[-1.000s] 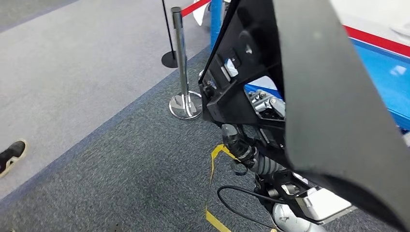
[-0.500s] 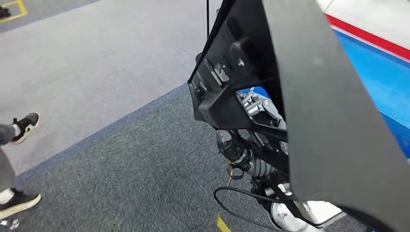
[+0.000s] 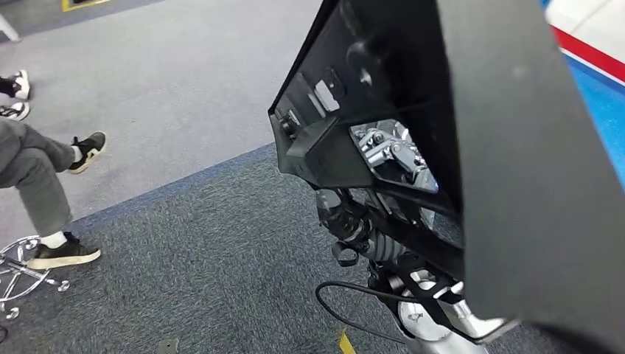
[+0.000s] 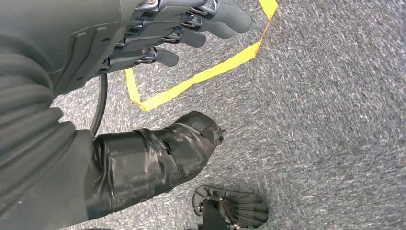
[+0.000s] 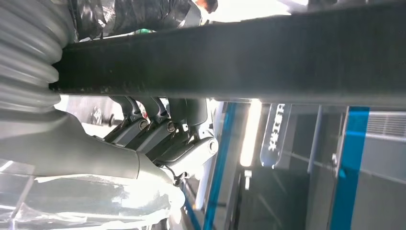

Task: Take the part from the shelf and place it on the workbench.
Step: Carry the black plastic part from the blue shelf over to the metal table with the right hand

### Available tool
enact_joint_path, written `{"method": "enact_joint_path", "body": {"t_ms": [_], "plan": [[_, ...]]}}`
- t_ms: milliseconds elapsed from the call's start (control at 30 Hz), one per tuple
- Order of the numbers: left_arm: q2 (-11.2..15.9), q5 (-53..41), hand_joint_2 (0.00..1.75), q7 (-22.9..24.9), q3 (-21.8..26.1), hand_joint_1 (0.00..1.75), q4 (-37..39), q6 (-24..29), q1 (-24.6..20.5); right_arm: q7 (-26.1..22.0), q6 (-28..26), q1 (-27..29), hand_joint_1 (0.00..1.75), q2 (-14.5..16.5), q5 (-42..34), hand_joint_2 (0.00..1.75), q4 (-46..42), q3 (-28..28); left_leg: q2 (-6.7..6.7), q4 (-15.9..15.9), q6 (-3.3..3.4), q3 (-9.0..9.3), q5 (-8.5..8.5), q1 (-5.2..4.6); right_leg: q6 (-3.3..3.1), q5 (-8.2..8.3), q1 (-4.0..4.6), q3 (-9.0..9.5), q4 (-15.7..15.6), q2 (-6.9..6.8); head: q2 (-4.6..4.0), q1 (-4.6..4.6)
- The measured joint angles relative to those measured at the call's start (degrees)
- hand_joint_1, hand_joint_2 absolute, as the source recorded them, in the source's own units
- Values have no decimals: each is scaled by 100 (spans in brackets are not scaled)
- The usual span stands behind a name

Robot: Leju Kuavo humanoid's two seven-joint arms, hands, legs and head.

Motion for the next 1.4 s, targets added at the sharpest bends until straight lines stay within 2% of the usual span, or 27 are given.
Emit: {"method": "enact_joint_path", "body": {"t_ms": [33, 100, 167, 233, 300, 333, 367, 400, 467, 533, 600, 633, 700, 733, 767, 833, 867, 900, 967, 1033, 1133, 1200, 1267, 1300, 1333, 1367, 1400], "plan": [[20, -30, 175, 43, 0, 0, 0, -8, -6, -11, 16, -6, 175, 8, -17, 175, 4, 0, 30, -63, 34, 27, -22, -36, 22, -8, 6, 16, -16, -49, 0, 1], [69, -46, 175, 89, 1, 0, 0, -24, -1, -35, 62, -34, 175, 29, -68, 175, 19, 0, -94, -123, 95, 67, -1, -25, 81, -35, 8, 61, -42, -113, 1, 2], [103, -2, 175, 74, 4, 0, 0, -34, 2, -62, 102, -84, 175, 62, -104, 175, 36, 0, -206, -220, 155, 159, 26, 16, 125, -153, -4, 43, 113, 66, 1, 12], [114, 14, 175, 52, 8, 0, 0, -61, -10, -97, 125, -115, 175, 80, -126, 175, 54, 1, -320, -263, 201, 212, 36, 37, 136, -432, -22, -225, 698, 358, 1, 30], [120, -52, 175, 35, 9, 0, 0, -114, -26, -145, 122, -113, 175, 83, -146, 175, 81, 2, -470, -254, 221, 218, 28, 40, 151, -648, -32, -620, 1379, 466, 1, 38], [121, -97, 175, 25, 9, 0, 0, -142, -29, -173, 114, -111, 175, 84, -153, 175, 96, 2, -555, -245, 220, 221, 22, 43, 161, -613, -37, -724, 1499, 478, 0, 38], [120, -138, 175, 16, 9, 0, 0, -164, -27, -199, 101, -114, 175, 86, -156, 175, 108, 2, -646, -228, 212, 225, 11, 49, 171, -471, -44, -732, 1418, 491, 0, 38], [120, -161, 175, 11, 9, 0, 0, -180, -22, -216, 86, -122, 175, 90, -159, 175, 114, 2, -734, -200, 197, 230, -7, 59, 178, -244, -57, -635, 1130, 524, 0, 39], [124, -173, 175, 12, 9, 0, 0, -193, -17, -225, 54, -140, 175, 97, -140, 175, 114, 2, -897, -97, 137, 193, -64, 77, 187, 94, -112, -355, 432, 800, 0, 38], [141, -186, 175, 31, 8, 0, 1, -202, -17, -199, 15, -141, 175, 102, -82, 175, 106, 2, -1032, -27, 59, 108, -89, 101, 177, 146, -135, -231, 119, 1041, 1, 41], [178, -226, 175, 74, 7, 0, 2, -208, 3, -149, -39, -136, 175, 107, -8, 175, 98, 2, -1140, -32, -14, 55, -71, 136, 124, 144, -120, -217, 83, 980, 2, 44], [196, -251, 175, 99, 6, 0, 3, -211, 18, -121, -61, -134, 175, 112, 23, 175, 94, 2, -1091, -7, -44, 36, -85, 136, 88, 151, -120, -195, 54, 911, 1, 36], [226, -285, 175, 139, 5, 0, 4, -221, 16, -91, -85, -126, 175, 123, 63, 175, 72, 2, -791, 295, -99, -117, -253, 119, 21, 162, -130, -144, -5, 753, 1, -24], [231, -292, 175, 151, 4, 0, 4, -228, 7, -86, -88, -119, 175, 126, 71, 175, 60, 2, -596, 601, -123, -267, -404, 114, 0, 156, -115, -126, -17, 672, 0, -55], [238, -297, 175, 160, 4, 0, 4, -235, -1, -84, -91, -108, 175, 128, 77, 175, 52, 2, -480, 965, -146, -457, -562, 122, -17, 147, -101, -116, -21, 587, 0, -77], [246, -301, 175, 170, 4, 0, 4, -248, 5, -74, -91, -78, 175, 128, 90, 175, 50, 2, -397, 1448, -167, -725, -685, 138, -31, 120, -79, -101, -21, 417, 0, -81], [246, -302, 175, 172, 4, 0, 4, -252, 13, -69, -91, -66, 175, 128, 94, 175, 50, 2, -380, 1403, -166, -713, -596, 140, -32, 105, -73, -89, -20, 339, 1, -82], [247, -304, 175, 175, 4, 0, 4, -256, 20, -66, -92, -61, 175, 128, 98, 175, 47, 2, -349, 1125, -155, -573, -414, 138, -28, 87, -68, -69, -21, 266, 1, -83], [255, -339, 175, 193, 4, 0, 4, -272, 18, -56, -115, -59, 175, 128, 113, 175, 32, 2, -157, 332, -102, -154, -83, 95, -6, 46, -49, -17, -26, 143, 1, -83], [269, -405, 175, 232, -3, 0, 4, -295, 3, -26, -174, -51, 175, 127, 139, 175, 8, 2, -13, -77, -24, 63, 4, 31, 37, 12, -31, 23, -37, 46, 1, -80], [299, -468, 175, 242, -27, 0, 4, -319, 15, 76, -266, 10, 175, 120, 142, 175, -51, 1, -140, -159, 83, 123, -7, 15, 130, -35, -33, 93, -62, -22, 1, -82], [309, -505, 175, 181, -44, 0, 4, -331, 22, 178, -344, 64, 175, 99, 135, 175, -120, -8, -240, -249, 152, 215, 13, 53, 171, -190, -40, 19, 176, 184, 1, -61], [295, -574, 175, 101, -72, 0, 4, -344, 0, 272, -471, 167, 175, 61, 113, 175, -199, -24, -345, -273, 198, 254, 11, 73, 179, -487, -45, -323, 833, 422, 1, -38], [280, -612, 175, 63, -87, 0, 4, -352, -10, 313, -555, 246, 175, 34, 79, 175, -242, -37, -411, -267, 212, 256, 4, 73, 185, -601, -44, -530, 1182, 461, 1, -34], [255, -651, 175, 31, -104, 0, 4, -358, -13, 345, -634, 330, 175, 3, 33, 175, -285, -57, -488, -258, 218, 259, -7, 72, 195, -624, -46, -682, 1404, 477, 1, -34], [222, -684, 175, 4, -121, 0, 4, -363, -9, 377, -707, 400, 175, -29, -13, 175, -332, -85, -568, -243, 219, 261, -20, 72, 206, -534, -54, -743, 1424, 484, 1, -34], [184, -719, 175, -18, -143, 0, 4, -364, -3, 408, -760, 450, 175, -63, -46, 175, -383, -120, -654, -217, 209, 263, -37, 75, 216, -345, -68, -703, 1240, 501, 1, -34]]}}
